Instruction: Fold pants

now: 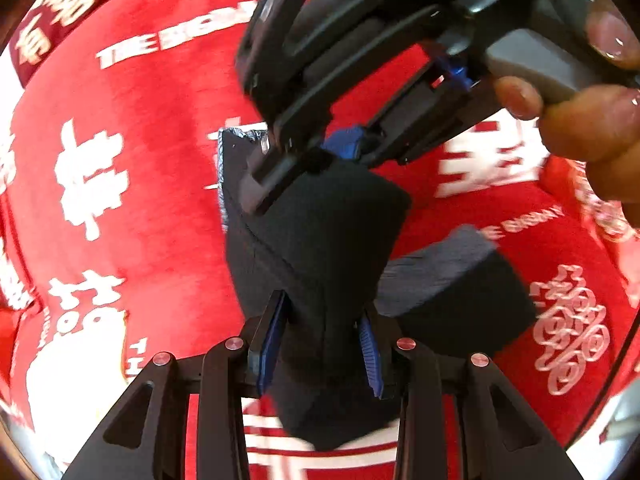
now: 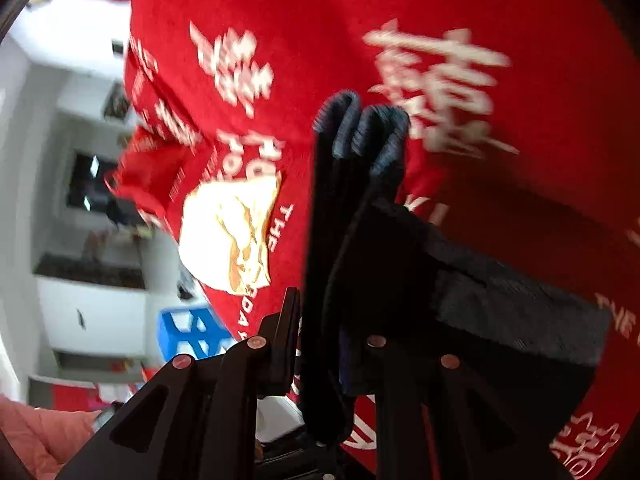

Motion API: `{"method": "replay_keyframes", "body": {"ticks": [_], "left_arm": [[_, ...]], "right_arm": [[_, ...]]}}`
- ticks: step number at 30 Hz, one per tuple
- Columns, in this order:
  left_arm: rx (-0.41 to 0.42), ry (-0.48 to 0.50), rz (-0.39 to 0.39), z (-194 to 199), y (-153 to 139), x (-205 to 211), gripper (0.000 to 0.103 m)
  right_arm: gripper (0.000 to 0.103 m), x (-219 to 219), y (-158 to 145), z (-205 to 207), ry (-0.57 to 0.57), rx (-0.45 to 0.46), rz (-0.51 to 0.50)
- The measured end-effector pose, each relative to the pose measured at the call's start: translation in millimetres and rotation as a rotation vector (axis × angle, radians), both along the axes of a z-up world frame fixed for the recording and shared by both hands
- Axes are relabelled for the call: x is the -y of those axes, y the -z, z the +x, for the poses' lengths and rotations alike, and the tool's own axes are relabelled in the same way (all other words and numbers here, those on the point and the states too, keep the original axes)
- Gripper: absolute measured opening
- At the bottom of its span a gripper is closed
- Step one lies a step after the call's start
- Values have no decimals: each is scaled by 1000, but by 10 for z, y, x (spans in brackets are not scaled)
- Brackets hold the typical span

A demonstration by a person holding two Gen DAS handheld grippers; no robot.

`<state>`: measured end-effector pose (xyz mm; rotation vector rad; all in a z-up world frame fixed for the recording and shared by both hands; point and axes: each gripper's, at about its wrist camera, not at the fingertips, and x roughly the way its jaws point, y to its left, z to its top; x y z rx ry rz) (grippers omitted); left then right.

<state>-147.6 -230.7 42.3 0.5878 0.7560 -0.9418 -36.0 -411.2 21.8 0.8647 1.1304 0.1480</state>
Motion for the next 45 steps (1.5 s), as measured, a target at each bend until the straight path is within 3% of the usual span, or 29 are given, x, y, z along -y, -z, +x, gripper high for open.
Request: {"method": "replay_keyframes", "body": {"ticks": [4,10,18,25,28,29,31,32,39,42,45], "left_arm": [[-20,97,24,-417,30,362,36],[-12,215,98,-966,321,755,36],[3,296,220,-1281,896,1011,36],[11,296,275,-1422,1183,1138,36],[24,307,282,-1425,1188,1117,38],[23,312,288,-1426,1198,1114,41],[-15,312,287,-1376,1169,1102,61],[-46,298,276,-1320,1116,1083,63],[-138,226,250,-988,870,889,70],[-194,136,248,-668,812,744,70],[-223,37,265,-343,820,587,70]], "right_arm": [[18,360,12,-621,100,23,24],[18,768,404,-1417,246,13,106],[18,1033,1106,-1954,360,-42,190],[18,1181,1562,-2135,366,-121,156],[19,1170,1623,-2176,377,-124,159],[19,1155,1623,-2175,375,-126,149],[20,1131,1609,-2165,365,-137,117],[20,1115,1601,-2150,361,-147,100],[22,1008,1473,-2063,351,-202,-13],[25,942,1423,-1991,358,-223,-59],[34,880,1359,-1963,356,-256,-128]]}}
